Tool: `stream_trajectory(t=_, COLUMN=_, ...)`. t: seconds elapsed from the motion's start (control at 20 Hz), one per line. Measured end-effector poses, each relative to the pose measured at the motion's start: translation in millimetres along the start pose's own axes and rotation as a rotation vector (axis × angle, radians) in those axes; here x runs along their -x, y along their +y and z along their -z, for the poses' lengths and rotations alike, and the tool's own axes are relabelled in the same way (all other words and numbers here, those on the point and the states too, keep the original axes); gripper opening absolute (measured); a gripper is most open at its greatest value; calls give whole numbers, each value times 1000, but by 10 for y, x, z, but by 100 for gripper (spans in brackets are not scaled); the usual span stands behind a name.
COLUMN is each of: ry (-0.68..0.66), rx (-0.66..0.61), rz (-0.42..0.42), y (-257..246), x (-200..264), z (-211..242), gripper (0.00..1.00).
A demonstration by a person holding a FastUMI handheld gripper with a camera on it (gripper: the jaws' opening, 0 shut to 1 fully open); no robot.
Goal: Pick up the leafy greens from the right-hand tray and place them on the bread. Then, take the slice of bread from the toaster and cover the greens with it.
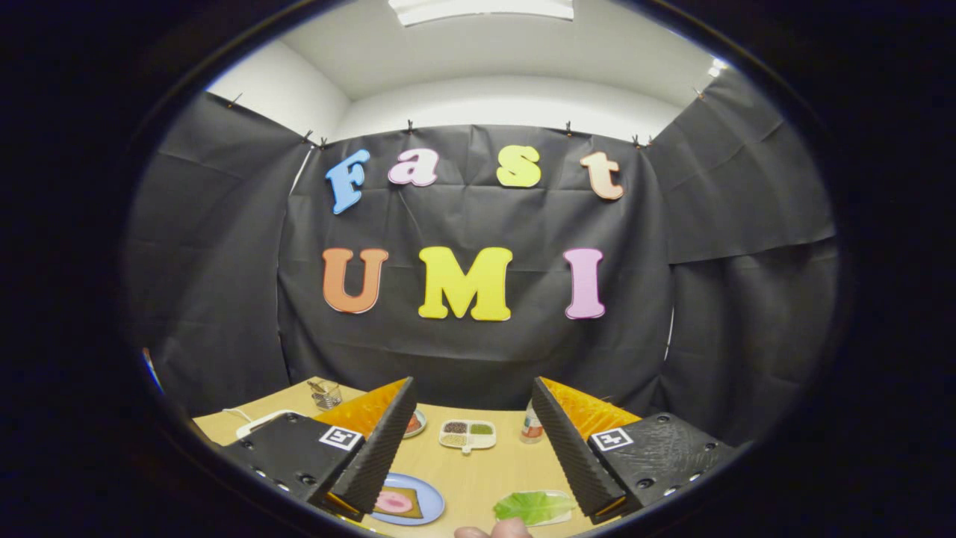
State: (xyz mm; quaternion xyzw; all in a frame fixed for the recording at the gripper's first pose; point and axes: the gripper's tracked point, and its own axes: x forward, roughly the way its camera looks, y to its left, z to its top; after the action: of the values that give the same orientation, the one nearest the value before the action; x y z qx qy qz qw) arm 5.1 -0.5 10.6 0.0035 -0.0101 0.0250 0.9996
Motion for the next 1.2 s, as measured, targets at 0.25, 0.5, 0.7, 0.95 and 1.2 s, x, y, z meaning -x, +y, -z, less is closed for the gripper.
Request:
stream_trajectory(t=0.25, ry=29, rx=-8, rz=1, y=-157, x=-13, z=133, gripper=95)
stream_trajectory(t=0.5, ry=72, rx=17, rz=-50, y=-306, x=-93, z=453, gripper=95)
stream_trajectory(t=0.7, ry=176, rx=59, rz=-61, y=-591, x=-183, z=980, gripper=95)
stream_trajectory(t=0.95, ry=382, rx=72, rz=-101, y=-865, x=-278, z=1799, gripper=95)
stream_trajectory(t=1.2, ry=604, rx=70, rz=-124, y=-1102, x=-399, z=2702, gripper=96)
